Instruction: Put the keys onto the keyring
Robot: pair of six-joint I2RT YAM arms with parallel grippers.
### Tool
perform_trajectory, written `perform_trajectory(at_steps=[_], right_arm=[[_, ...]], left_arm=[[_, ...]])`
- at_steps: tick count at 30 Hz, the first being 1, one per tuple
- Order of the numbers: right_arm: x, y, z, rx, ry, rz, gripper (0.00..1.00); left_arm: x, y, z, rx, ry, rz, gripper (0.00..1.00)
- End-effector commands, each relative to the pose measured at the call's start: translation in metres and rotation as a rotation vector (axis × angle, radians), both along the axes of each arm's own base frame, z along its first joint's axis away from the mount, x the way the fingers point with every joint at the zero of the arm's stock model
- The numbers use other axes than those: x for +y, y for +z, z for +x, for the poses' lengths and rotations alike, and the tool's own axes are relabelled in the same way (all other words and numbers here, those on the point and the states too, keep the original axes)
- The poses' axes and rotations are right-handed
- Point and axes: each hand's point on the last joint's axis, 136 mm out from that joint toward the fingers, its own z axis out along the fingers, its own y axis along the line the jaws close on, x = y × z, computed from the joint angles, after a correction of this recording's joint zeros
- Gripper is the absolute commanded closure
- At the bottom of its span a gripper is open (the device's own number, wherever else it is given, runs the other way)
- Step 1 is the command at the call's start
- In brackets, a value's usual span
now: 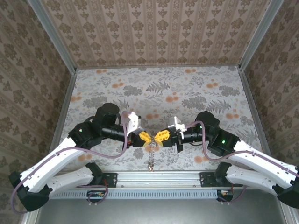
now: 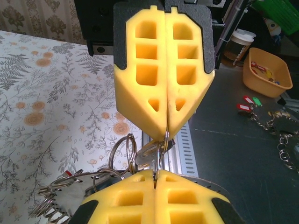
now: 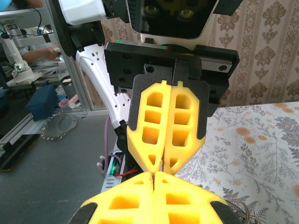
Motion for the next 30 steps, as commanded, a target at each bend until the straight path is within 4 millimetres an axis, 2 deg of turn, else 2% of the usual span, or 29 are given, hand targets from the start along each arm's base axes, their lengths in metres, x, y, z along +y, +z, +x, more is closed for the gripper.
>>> perform_trajectory(at_steps=[1,19,30], right_arm=[[-0.001,0.011,-0.016,-0.036,0.074,0.007,1.00],[-0.011,-0.004,-0.017,-0.106,0.032,-0.056,1.00],[-0.013,-0.005,-0.015,-0.118,0.009,-0.051,1.00]], left_arm=[[-0.004,0.022,0.004,-0.027,-0.001,-0.063,1.00],[-0.004,0.030,0.007,0.000,0.010,-0.090,1.00],[-0.004,0.034,0.015,-0.016,0.051,-0.105,1.00]])
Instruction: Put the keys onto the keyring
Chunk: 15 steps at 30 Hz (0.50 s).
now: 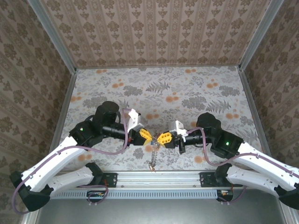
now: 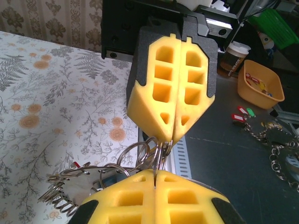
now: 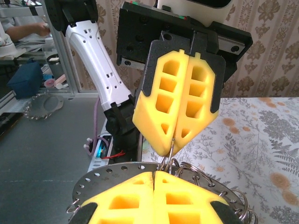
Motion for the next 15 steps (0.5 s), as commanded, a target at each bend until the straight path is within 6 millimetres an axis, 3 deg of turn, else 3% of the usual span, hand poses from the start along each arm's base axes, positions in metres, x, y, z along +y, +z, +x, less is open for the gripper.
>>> perform_trajectory(at_steps=[1,10,15], right_arm=[[-0.003,0.006,-0.011,-0.025,0.034,0.012,1.00],[-0.001,0.010,-0.004,-0.043,0.004,0.027,0.98],[0.002,0.010,0.000,-0.046,-0.006,0.029,0.90]], left_arm=[[-0.001,0.027,0.009,-0.064,0.038,-0.079,1.00],[-0.002,0.028,0.009,-0.060,0.036,-0.093,1.00],[-0.003,0.029,0.009,-0.058,0.033,-0.099,1.00]])
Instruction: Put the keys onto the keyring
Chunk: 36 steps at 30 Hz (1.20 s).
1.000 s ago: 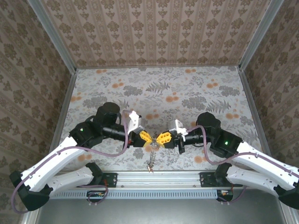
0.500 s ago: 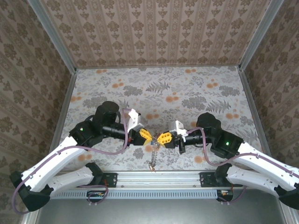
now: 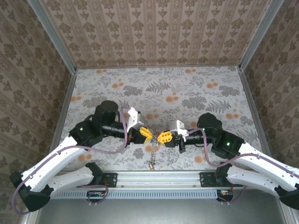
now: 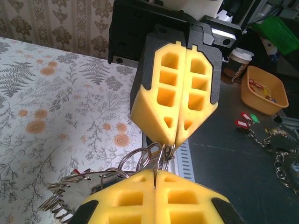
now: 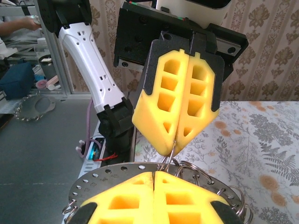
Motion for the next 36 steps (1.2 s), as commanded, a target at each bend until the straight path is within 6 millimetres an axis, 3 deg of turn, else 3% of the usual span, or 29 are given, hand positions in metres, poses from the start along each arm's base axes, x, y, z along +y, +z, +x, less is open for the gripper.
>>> perform_trajectory(at_steps=[1,6,9,36], right_arm=[[0.003,0.007,-0.004,-0.021,0.020,0.020,0.88],[0.004,0.008,-0.003,-0.018,0.020,0.025,0.75],[0.005,0.009,-0.002,-0.015,0.020,0.027,0.73],[0.010,0.012,0.028,0.005,-0.124,0.022,0.72]], left_arm=[[0.000,0.024,0.004,-0.053,0.016,-0.078,1.00],[0.000,0.025,0.005,-0.063,0.028,-0.084,1.00],[0.000,0.024,0.006,-0.061,0.031,-0.084,1.00],[0.000,0.018,0.009,-0.077,0.043,-0.066,1.00]])
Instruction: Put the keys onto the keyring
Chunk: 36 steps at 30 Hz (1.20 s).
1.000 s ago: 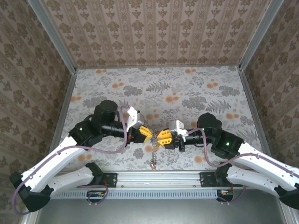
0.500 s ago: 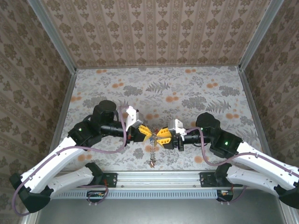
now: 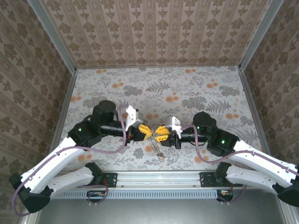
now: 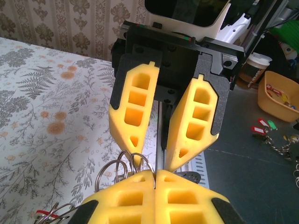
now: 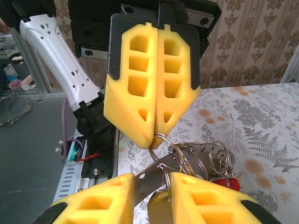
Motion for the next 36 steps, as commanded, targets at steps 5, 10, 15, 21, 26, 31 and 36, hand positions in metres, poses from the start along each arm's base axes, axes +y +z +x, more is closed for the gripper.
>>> perform_trajectory(at_steps=[5,10,15,21,26,31,36], right_arm=[[0.000,0.026,0.006,-0.029,-0.039,0.061,0.71],[-0.001,0.026,0.010,-0.025,-0.060,0.061,0.71],[-0.001,0.025,0.012,-0.018,-0.070,0.063,0.71],[-0.001,0.023,0.015,-0.012,-0.082,0.059,0.70],[0.000,0.021,0.018,-0.004,-0.088,0.054,0.70],[0.003,0.022,0.016,-0.010,-0.072,0.064,0.73],[0.005,0.022,0.013,-0.017,-0.041,0.058,1.00]], left_arm=[[-0.002,0.015,-0.001,-0.048,-0.018,-0.054,1.00],[-0.002,0.015,-0.001,-0.049,-0.018,-0.055,1.00],[-0.002,0.015,-0.001,-0.048,-0.017,-0.054,1.00],[-0.002,0.015,-0.001,-0.051,-0.014,-0.054,1.00],[-0.002,0.015,-0.001,-0.050,-0.015,-0.052,1.00],[-0.003,0.013,0.000,-0.047,-0.015,-0.049,1.00],[-0.004,0.011,0.002,-0.048,-0.014,-0.041,1.00]])
